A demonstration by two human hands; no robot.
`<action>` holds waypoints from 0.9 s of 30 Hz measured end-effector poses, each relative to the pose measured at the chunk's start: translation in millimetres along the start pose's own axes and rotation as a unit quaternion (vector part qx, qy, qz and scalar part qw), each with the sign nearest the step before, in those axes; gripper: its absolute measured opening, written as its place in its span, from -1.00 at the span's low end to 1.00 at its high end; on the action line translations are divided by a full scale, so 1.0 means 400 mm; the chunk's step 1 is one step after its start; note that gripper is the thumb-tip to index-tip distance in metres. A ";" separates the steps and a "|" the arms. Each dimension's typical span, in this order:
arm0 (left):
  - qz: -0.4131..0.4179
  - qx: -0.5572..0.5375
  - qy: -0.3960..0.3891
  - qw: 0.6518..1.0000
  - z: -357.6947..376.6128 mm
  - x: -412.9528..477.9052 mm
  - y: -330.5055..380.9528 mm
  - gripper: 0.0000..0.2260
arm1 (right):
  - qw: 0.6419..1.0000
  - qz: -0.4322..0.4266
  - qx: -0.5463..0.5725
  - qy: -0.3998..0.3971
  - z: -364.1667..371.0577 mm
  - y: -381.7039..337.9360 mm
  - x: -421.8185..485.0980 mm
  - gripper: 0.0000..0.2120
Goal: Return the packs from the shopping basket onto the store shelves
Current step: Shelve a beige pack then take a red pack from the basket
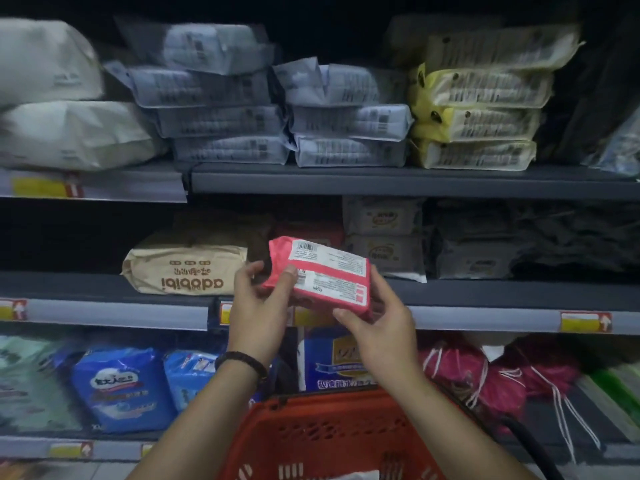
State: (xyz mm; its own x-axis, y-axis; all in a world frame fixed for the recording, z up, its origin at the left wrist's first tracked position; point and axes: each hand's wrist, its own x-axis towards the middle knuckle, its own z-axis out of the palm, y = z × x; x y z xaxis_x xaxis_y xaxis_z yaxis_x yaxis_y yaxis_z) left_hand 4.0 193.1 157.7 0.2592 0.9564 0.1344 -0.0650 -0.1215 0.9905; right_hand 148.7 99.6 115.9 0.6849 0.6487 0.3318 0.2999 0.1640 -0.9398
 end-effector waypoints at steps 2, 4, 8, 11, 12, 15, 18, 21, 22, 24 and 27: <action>0.007 0.027 0.010 1.000 0.009 0.024 -0.028 -0.64 | 1.000 -0.006 -0.017 0.005 0.018 0.008 0.044 -0.19; 0.020 0.068 0.007 0.997 0.023 0.037 -0.060 -0.66 | 0.999 -0.010 -0.048 0.013 0.030 0.022 0.073 -0.26; 0.074 0.246 -0.021 0.966 0.028 0.070 -0.127 -0.35 | 0.990 -0.024 -0.139 -0.010 0.044 0.063 0.088 -0.36; 0.062 0.254 -0.030 0.965 0.022 0.097 -0.155 -0.25 | 0.978 -0.039 -0.193 -0.076 0.051 0.070 0.081 -0.27; 0.062 0.230 -0.027 0.971 0.020 0.102 -0.153 -0.23 | 0.971 -0.047 -0.212 -0.096 0.053 0.068 0.079 -0.24; 0.070 0.161 0.007 0.984 0.021 0.088 -0.129 -0.21 | 0.953 -0.062 -0.265 -0.131 0.059 0.062 0.074 -0.12; 0.093 0.227 0.034 0.969 0.027 0.042 -0.127 -0.26 | 0.922 -0.076 -0.356 -0.131 0.066 0.059 0.067 -0.04; 0.098 0.285 -0.027 0.953 0.018 0.026 -0.139 -0.15 | 0.917 -0.075 -0.366 -0.142 0.071 0.050 0.064 -0.01; 0.093 0.285 -0.037 0.953 0.012 0.034 -0.141 -0.13 | 0.912 -0.074 -0.373 -0.150 0.071 0.048 0.064 -0.01; 0.094 0.283 -0.041 0.954 0.001 0.050 -0.147 -0.15 | 0.902 -0.068 -0.394 -0.166 0.067 0.039 0.066 -0.01; 0.105 0.295 -0.057 0.948 -0.008 0.054 -0.147 -0.17 | 0.889 -0.064 -0.413 -0.189 0.056 0.024 0.073 0.02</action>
State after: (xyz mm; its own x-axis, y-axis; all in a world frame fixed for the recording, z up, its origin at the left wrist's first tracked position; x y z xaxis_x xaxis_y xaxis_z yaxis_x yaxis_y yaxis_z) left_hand 10.5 221.8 102.3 0.4041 0.8643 0.2994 0.4145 -0.4649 0.7824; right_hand 156.7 136.6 114.5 0.3851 0.8930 0.2330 0.8510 -0.2459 -0.4641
